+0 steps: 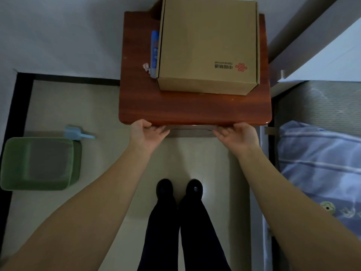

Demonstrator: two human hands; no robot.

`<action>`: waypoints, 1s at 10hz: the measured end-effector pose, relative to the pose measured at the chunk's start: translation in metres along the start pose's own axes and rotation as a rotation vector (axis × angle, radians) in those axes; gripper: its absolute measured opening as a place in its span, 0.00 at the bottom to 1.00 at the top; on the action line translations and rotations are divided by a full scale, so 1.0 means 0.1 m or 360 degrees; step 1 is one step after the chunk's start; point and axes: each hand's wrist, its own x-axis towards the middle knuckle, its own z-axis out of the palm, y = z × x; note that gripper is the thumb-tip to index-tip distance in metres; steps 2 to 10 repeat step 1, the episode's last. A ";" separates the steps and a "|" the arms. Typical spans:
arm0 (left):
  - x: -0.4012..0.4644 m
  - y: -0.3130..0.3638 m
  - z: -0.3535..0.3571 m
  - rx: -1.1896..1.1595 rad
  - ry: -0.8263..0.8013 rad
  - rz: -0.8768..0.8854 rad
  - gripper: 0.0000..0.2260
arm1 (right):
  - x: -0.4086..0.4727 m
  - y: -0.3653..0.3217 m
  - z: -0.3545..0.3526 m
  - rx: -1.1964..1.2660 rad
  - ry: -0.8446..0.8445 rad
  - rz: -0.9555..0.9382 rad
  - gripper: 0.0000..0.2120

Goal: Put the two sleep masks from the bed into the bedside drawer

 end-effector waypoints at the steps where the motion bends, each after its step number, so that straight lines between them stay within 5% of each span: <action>1: -0.13 -0.01 -0.08 0.0249 0.0042 0.0017 0.23 | -0.15 0.02 -0.02 -0.0188 0.0024 0.0002 0.13; 10: -0.13 -0.01 -0.08 0.0249 0.0042 0.0017 0.23 | -0.15 0.02 -0.02 -0.0188 0.0024 0.0002 0.13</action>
